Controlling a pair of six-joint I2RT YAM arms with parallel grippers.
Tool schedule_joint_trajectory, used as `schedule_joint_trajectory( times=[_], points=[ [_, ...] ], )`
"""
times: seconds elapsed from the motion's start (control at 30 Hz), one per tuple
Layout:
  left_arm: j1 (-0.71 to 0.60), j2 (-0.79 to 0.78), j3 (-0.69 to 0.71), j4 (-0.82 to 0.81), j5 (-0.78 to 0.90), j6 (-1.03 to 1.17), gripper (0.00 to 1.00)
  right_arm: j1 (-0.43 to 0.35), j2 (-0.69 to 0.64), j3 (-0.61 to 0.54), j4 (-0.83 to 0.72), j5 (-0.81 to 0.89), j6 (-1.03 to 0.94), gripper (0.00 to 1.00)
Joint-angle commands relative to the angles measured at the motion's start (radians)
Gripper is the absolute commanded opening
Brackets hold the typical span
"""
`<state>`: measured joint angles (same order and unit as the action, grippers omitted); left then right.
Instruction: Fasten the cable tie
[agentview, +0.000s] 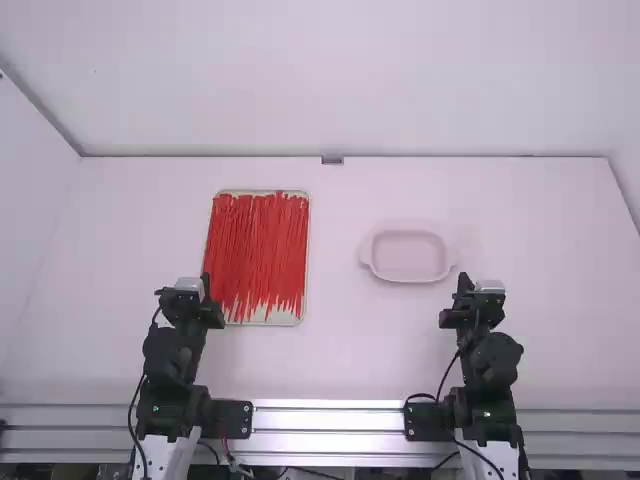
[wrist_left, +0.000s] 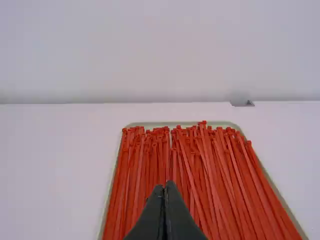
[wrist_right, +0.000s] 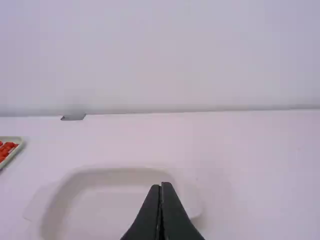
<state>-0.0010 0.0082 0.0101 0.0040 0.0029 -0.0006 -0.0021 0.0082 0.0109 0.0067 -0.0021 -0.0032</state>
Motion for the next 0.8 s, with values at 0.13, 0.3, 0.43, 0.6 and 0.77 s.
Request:
schedule_joint_trajectory(
  times=[0.13,0.3,0.43,0.6,0.77],
  points=[
    [0.000,0.006,0.007,-0.002,0.001,0.000,0.01,0.000,0.007,0.006,0.001,-0.004,-0.001,0.01],
    [-0.002,0.029,0.035,-0.016,0.006,-0.001,0.04,0.004,0.036,0.033,-0.007,-0.007,0.000,0.04],
    [-0.007,0.071,0.078,-0.040,0.010,-0.002,0.08,0.015,0.089,0.079,-0.025,0.001,0.002,0.08],
    [-0.019,0.136,0.129,-0.068,0.015,-0.005,0.14,0.039,0.173,0.139,-0.049,0.013,0.006,0.14],
    [-0.029,0.217,0.179,-0.092,0.023,-0.012,0.21,0.070,0.285,0.211,-0.078,0.040,0.028,0.21]
  ],
)
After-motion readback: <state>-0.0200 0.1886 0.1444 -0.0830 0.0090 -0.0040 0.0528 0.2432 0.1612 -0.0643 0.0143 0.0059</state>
